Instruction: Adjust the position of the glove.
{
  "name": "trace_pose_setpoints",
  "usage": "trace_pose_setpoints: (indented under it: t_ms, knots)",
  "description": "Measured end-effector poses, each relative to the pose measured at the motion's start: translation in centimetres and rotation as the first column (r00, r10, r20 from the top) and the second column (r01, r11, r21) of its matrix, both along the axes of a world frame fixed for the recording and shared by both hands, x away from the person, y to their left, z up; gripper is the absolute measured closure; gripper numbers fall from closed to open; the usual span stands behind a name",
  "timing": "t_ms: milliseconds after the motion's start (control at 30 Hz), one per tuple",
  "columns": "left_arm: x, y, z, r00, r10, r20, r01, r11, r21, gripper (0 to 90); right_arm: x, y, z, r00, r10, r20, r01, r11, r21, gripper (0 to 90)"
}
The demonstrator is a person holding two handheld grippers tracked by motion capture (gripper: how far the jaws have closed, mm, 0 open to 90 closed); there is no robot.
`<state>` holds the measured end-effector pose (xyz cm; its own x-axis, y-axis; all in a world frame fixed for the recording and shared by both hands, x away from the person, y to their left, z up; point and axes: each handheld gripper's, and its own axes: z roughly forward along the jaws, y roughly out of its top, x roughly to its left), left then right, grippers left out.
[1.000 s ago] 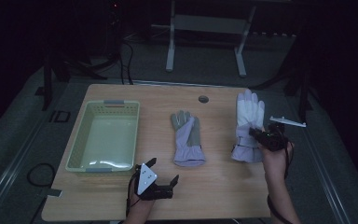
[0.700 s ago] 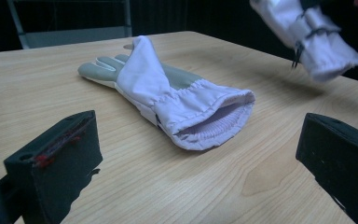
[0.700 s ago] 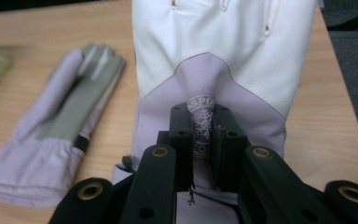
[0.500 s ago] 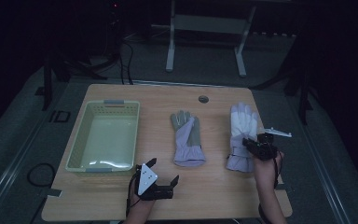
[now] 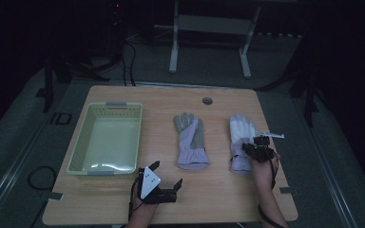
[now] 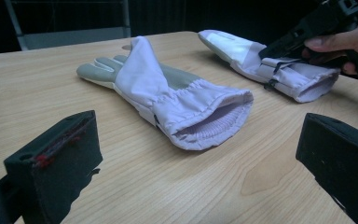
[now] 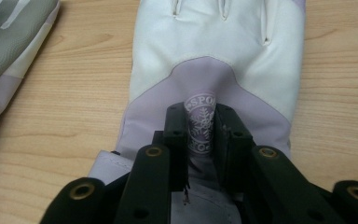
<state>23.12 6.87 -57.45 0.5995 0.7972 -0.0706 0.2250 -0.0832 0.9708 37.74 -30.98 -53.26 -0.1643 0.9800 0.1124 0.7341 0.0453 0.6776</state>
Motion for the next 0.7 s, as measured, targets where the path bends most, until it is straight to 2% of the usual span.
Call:
trace_pose_setpoints:
  t_ms: [67, 100, 200, 300, 400, 467, 533, 700]
  knots:
    - [0.0, 0.0, 0.0, 1.0000, 0.000, 0.000, 0.000, 1.0000, 0.000, 0.0, 0.1, 0.0, -0.1, 1.0000, -0.001, -0.002, 0.001, 1.000, 0.003, 74.9]
    - [0.0, 0.0, 0.0, 1.0000, -0.001, 0.000, 0.001, 1.0000, 0.000, 0.0, 0.1, 0.1, -0.2, 1.0000, -0.004, 0.002, 0.004, 1.000, 0.004, 69.5]
    - [0.0, 0.0, 0.0, 1.0000, -0.001, 0.000, 0.001, 1.0000, 0.001, 0.0, 0.0, -0.2, 0.2, 0.9999, -0.003, 0.016, 0.002, 1.000, 0.027, 64.2]
    - [0.0, 0.0, 0.0, 1.0000, -0.002, -0.002, 0.002, 1.0000, 0.001, 0.0, 0.1, -0.5, 0.8, 0.9996, 0.015, 0.024, -0.015, 1.000, 0.011, 60.8]
    - [0.0, 0.0, 0.0, 1.0000, -0.003, -0.003, 0.003, 1.0000, 0.001, 0.0, 0.5, -0.8, 1.2, 0.9976, 0.066, 0.020, -0.066, 0.998, 0.001, 56.3]
    - [0.0, 0.0, 0.0, 1.0000, -0.003, -0.002, 0.003, 1.0000, 0.001, 0.0, 0.7, -1.1, 1.4, 0.9950, 0.099, 0.010, -0.099, 0.995, 0.022, 53.6]
    - [0.0, 0.0, 0.0, 1.0000, -0.003, -0.003, 0.003, 1.0000, 0.001, 0.0, 0.9, -1.3, 1.5, 0.9920, 0.126, 0.004, -0.126, 0.992, -0.001, 53.4]
    - [0.0, 0.0, 0.0, 1.0000, -0.001, -0.004, 0.001, 1.0000, 0.000, 0.0, 1.1, -2.0, 1.9, 0.9772, 0.212, -0.013, -0.212, 0.977, 0.007, 50.1]
